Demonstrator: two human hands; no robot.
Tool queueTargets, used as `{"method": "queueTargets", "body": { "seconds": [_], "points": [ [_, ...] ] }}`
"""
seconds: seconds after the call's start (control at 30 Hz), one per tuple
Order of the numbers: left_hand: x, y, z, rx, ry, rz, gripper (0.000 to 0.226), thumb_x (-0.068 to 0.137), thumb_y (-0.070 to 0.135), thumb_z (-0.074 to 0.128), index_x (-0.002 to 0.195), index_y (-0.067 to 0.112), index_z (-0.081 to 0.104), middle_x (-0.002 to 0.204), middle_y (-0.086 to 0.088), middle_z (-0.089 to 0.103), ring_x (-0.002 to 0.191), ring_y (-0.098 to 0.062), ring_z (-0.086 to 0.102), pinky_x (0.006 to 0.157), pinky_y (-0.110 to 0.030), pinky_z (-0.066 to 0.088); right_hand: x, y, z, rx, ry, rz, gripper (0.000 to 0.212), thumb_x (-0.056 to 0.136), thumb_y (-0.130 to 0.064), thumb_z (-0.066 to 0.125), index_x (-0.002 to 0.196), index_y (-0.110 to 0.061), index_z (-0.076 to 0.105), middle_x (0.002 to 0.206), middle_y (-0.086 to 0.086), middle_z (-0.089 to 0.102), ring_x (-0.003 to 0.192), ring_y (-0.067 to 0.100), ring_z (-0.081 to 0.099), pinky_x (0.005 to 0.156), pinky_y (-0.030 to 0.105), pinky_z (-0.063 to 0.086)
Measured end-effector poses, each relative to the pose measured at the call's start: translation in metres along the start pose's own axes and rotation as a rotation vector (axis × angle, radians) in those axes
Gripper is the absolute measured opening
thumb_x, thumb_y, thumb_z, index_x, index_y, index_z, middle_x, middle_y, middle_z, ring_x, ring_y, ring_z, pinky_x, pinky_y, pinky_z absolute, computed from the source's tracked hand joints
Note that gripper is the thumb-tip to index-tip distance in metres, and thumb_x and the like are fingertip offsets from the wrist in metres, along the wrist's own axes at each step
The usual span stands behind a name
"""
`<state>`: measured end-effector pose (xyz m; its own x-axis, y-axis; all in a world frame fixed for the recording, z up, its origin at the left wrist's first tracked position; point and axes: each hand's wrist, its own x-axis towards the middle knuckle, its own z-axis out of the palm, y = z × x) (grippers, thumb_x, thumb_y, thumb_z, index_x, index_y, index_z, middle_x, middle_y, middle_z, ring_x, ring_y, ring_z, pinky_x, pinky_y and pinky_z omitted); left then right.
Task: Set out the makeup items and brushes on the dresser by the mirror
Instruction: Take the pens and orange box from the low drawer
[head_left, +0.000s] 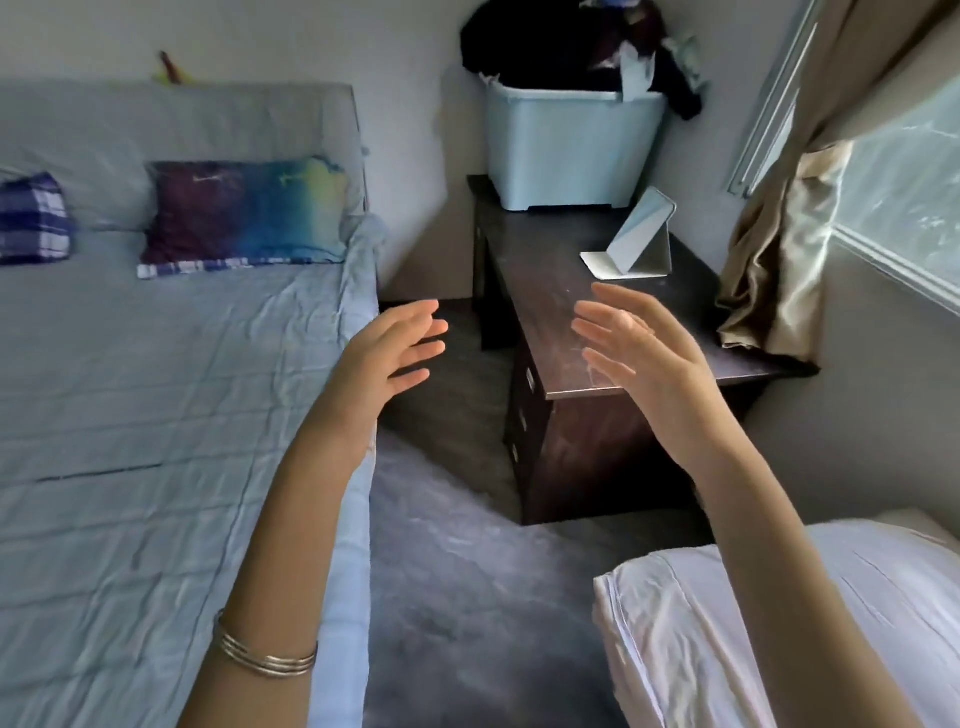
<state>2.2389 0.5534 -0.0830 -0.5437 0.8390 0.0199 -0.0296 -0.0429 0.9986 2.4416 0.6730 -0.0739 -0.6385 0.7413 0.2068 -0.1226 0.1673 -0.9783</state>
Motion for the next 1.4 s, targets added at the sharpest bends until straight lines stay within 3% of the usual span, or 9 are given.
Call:
{"method": "queueTargets", "body": {
  "seconds": [0.13, 0.3, 0.47, 0.57, 0.87, 1.1, 1.23, 1.4],
  "points": [
    [0.035, -0.003, 0.001, -0.044, 0.094, -0.012, 0.032, 0.083, 0.038, 0.053, 0.112, 0.028, 0.06, 0.109, 0.006, 0.067, 0.103, -0.011, 0.064, 0.083, -0.026, 0.047, 0.056, 0.018, -0.008, 0.021, -0.091, 0.022, 0.037, 0.082, -0.044, 0.065, 0.116, -0.031, 0.06, 0.122, -0.001, 0.063, 0.117, 0.013, 0.059, 0.108, 0.045, 0.04],
    [0.08, -0.009, -0.018, -0.04, 0.209, -0.03, 0.027, 0.086, 0.034, 0.053, 0.111, 0.026, 0.059, 0.108, 0.005, 0.066, 0.1, -0.01, 0.063, 0.08, -0.023, 0.046, 0.122, 0.042, 0.006, 0.08, -0.19, 0.021, 0.063, 0.064, -0.063, 0.069, 0.117, -0.031, 0.06, 0.124, 0.001, 0.063, 0.117, 0.014, 0.059, 0.104, 0.04, 0.043],
    [0.147, -0.022, -0.048, -0.045, 0.245, -0.027, 0.019, 0.095, 0.024, 0.045, 0.109, 0.027, 0.059, 0.105, 0.007, 0.066, 0.101, -0.01, 0.062, 0.084, -0.025, 0.046, 0.199, 0.069, 0.027, 0.087, -0.235, 0.013, 0.067, 0.061, -0.066, 0.07, 0.117, -0.031, 0.06, 0.125, 0.001, 0.062, 0.118, 0.015, 0.059, 0.105, 0.043, 0.042],
    [0.202, -0.022, -0.069, -0.042, 0.206, -0.015, 0.024, 0.083, 0.034, 0.055, 0.107, 0.03, 0.06, 0.104, 0.01, 0.067, 0.101, -0.008, 0.063, 0.086, -0.026, 0.046, 0.251, 0.077, 0.044, 0.068, -0.224, 0.004, 0.07, 0.059, -0.068, 0.071, 0.118, -0.031, 0.06, 0.125, 0.0, 0.062, 0.118, 0.014, 0.059, 0.104, 0.042, 0.043],
    [0.367, 0.0, -0.133, 0.004, 0.109, -0.006, 0.024, 0.096, 0.023, 0.043, 0.117, 0.024, 0.056, 0.109, 0.005, 0.064, 0.104, -0.012, 0.061, 0.092, -0.028, 0.044, 0.401, 0.094, 0.097, 0.084, -0.15, -0.003, 0.067, 0.058, -0.067, 0.072, 0.115, -0.032, 0.061, 0.123, 0.0, 0.063, 0.117, 0.014, 0.059, 0.104, 0.042, 0.043],
    [0.461, -0.027, -0.181, -0.032, 0.152, -0.044, 0.02, 0.095, 0.024, 0.045, 0.107, 0.031, 0.059, 0.107, 0.007, 0.066, 0.104, -0.011, 0.062, 0.089, -0.028, 0.045, 0.511, 0.13, 0.126, 0.087, -0.179, 0.026, 0.064, 0.059, -0.066, 0.072, 0.113, -0.033, 0.062, 0.123, 0.0, 0.063, 0.118, 0.015, 0.059, 0.105, 0.043, 0.042],
    [0.532, -0.038, -0.189, -0.052, 0.161, -0.057, 0.026, 0.085, 0.033, 0.055, 0.111, 0.028, 0.059, 0.106, 0.009, 0.067, 0.104, -0.01, 0.062, 0.085, -0.026, 0.046, 0.582, 0.159, 0.127, 0.068, -0.206, 0.016, 0.067, 0.06, -0.068, 0.071, 0.115, -0.033, 0.06, 0.125, -0.001, 0.062, 0.118, 0.013, 0.058, 0.103, 0.04, 0.043],
    [0.643, -0.034, -0.188, -0.019, 0.138, -0.068, 0.02, 0.096, 0.024, 0.045, 0.111, 0.028, 0.057, 0.107, 0.008, 0.065, 0.105, -0.01, 0.061, 0.09, -0.027, 0.046, 0.689, 0.179, 0.109, 0.069, -0.155, 0.029, 0.053, 0.072, -0.057, 0.069, 0.117, -0.03, 0.06, 0.124, -0.002, 0.062, 0.117, 0.012, 0.059, 0.106, 0.043, 0.041]
  ]
}}
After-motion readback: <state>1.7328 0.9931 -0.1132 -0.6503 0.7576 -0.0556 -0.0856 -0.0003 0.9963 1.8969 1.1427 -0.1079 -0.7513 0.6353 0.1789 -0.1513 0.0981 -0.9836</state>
